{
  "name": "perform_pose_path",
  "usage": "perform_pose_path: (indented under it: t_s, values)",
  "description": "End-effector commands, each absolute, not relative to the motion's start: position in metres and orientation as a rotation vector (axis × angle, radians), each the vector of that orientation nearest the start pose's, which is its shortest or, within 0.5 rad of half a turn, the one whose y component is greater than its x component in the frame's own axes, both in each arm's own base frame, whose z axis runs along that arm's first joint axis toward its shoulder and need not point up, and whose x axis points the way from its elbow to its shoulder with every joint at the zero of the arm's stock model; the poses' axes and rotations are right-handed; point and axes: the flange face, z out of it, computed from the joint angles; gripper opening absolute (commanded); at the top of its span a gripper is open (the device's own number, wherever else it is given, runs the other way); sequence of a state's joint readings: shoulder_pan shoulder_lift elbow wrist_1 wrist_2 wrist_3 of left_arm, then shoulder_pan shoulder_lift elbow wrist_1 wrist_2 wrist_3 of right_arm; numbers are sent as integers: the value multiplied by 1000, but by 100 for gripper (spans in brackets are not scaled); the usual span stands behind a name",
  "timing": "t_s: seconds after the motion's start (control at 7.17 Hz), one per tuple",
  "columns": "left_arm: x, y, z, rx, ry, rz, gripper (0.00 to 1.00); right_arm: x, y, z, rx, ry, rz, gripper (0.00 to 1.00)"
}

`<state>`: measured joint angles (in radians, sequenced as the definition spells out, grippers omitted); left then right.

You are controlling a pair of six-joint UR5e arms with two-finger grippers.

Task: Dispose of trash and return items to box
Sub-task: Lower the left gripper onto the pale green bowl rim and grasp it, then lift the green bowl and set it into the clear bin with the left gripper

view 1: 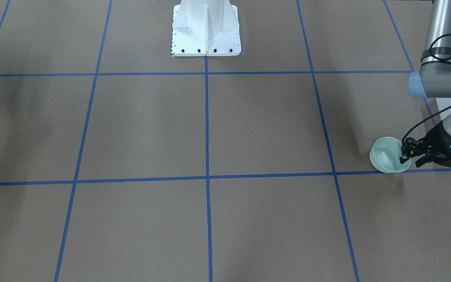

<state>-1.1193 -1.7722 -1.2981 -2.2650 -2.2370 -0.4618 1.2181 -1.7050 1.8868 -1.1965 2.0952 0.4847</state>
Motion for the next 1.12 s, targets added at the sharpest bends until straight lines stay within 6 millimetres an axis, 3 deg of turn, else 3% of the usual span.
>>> perform_pose_path:
  t_s: [0.0, 0.14, 0.42, 0.56, 0.7, 0.98]
  values:
    - [207, -570, 613, 255, 841, 214, 0, -80, -459, 534, 288, -685, -19, 100]
    - [208, -567, 614, 272, 849, 225, 0, -81, -459, 534, 288, -686, -21, 100]
    - [203, -567, 596, 273, 901, 242, 0, -81, -459, 534, 288, -686, -21, 100]
    - [158, -576, 595, 268, 945, 196, 0, -81, -459, 534, 288, -686, -21, 100]
    - [125, -580, 595, 286, 979, 221, 0, -80, -459, 534, 288, -685, -19, 100]
    - [17, -592, 617, 338, 901, 255, 0, -81, -459, 534, 288, -686, -21, 100]
